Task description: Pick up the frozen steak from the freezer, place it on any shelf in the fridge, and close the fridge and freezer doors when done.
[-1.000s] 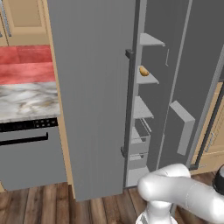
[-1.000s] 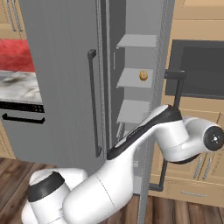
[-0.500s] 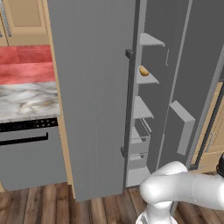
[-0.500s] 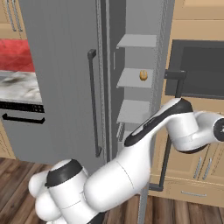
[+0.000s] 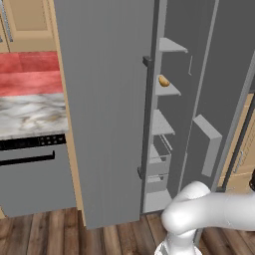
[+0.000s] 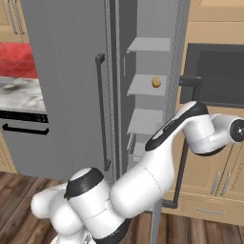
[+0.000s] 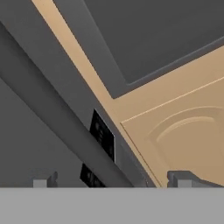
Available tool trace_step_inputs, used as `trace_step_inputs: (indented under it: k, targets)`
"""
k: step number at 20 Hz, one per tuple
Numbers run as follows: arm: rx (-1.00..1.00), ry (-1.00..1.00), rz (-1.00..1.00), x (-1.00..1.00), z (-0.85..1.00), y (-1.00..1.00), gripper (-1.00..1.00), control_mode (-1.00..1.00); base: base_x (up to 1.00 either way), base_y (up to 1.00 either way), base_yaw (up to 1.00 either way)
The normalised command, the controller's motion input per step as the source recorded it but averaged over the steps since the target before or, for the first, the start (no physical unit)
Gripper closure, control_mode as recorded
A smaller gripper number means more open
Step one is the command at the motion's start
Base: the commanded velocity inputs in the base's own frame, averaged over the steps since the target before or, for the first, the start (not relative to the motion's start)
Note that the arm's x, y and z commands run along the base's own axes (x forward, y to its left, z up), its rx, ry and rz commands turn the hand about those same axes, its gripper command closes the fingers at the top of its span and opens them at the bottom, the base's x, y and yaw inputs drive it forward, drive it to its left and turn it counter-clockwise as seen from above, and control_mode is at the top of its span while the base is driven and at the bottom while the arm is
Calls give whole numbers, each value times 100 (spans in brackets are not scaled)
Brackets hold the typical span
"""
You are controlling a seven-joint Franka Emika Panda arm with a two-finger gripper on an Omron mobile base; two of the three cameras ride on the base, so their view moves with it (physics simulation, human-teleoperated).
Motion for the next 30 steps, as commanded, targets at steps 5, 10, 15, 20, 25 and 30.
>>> trace_step_inputs:
  k: [5,10,15,20,25,30]
  targets:
    - [0,0,0,52,-2,-5,-100,-100,0,0,0]
    - [0,0,0,49,0,0,-100,-100,0,0,0]
    - [0,0,0,44,0,0,-100,-100,0,0,0]
    - [1,0,0,21,-5,15,-100,-100,0,0,0]
    - [5,-6,0,0,-39,27,-100,-100,0,0,0]
    - [4,-19,-5,43,-20,21,-100,-100,0,0,0]
